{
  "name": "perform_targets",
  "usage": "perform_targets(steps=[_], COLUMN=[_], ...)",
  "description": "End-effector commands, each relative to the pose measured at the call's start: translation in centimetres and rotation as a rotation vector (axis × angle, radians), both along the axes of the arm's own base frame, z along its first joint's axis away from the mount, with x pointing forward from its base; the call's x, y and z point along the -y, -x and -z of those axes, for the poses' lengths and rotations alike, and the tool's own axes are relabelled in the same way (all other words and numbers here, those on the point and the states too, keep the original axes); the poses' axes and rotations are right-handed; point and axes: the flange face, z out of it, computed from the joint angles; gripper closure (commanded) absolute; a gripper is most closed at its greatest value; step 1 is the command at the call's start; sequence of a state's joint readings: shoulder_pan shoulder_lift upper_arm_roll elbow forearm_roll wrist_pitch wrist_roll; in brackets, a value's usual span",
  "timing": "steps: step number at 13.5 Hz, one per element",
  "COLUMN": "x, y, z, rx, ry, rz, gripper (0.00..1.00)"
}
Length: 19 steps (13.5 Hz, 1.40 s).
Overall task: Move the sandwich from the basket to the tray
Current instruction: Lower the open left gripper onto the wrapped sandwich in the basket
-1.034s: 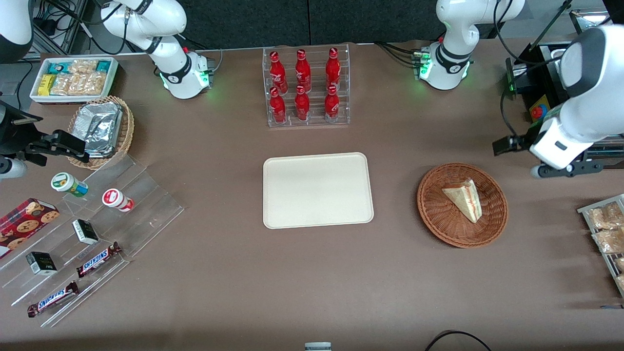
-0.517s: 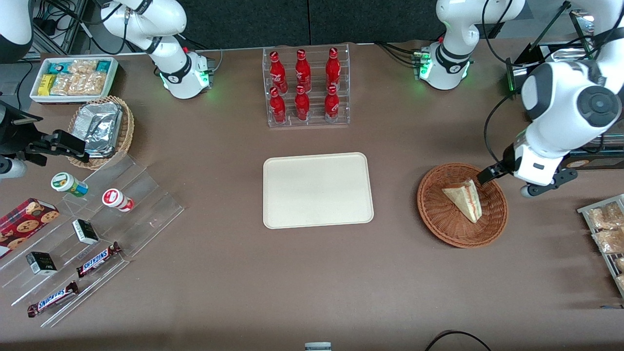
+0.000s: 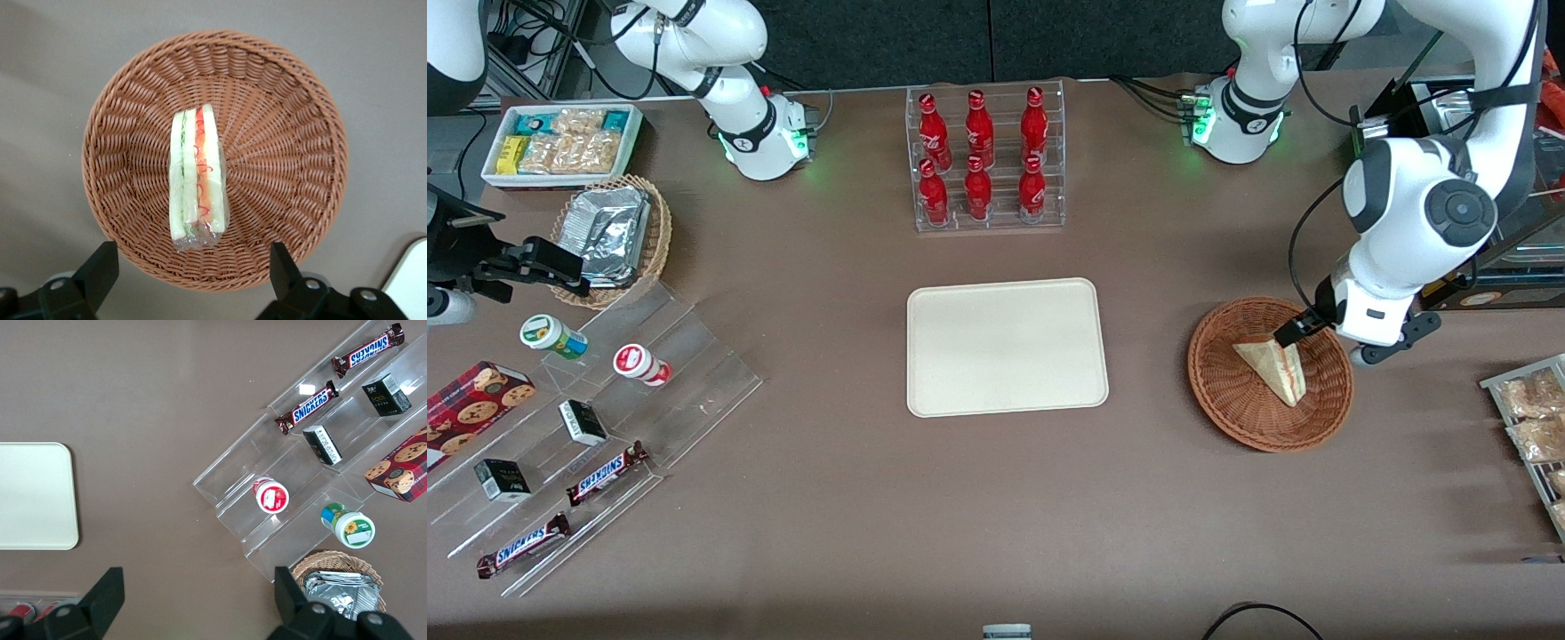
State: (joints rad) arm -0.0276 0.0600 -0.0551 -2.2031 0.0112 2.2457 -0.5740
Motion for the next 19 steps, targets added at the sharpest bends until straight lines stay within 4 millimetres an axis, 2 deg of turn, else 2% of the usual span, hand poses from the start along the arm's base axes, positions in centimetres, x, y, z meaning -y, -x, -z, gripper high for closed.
perform_targets(steps=[1, 4, 13, 16, 17, 18, 19], x=[0.0, 0.1, 0.2, 0.3, 0.3, 0.2, 0.2], y=[0.0, 0.0, -0.1, -0.1, -0.1, 0.0, 0.0], z=[1.6, 4.1, 8.1, 10.1, 10.4, 10.3, 10.3], rx=[0.014, 0.033, 0.010, -0.006, -0.012, -0.015, -0.021], ry=[-0.034, -0.029, -0.026, -0.024, -0.025, -0.022, -0.025], rz=[-0.026, -0.078, -0.079, -0.078, -0.078, -0.092, -0.108], gripper=[0.00, 0.00, 0.00, 0.00, 0.05, 0.24, 0.51])
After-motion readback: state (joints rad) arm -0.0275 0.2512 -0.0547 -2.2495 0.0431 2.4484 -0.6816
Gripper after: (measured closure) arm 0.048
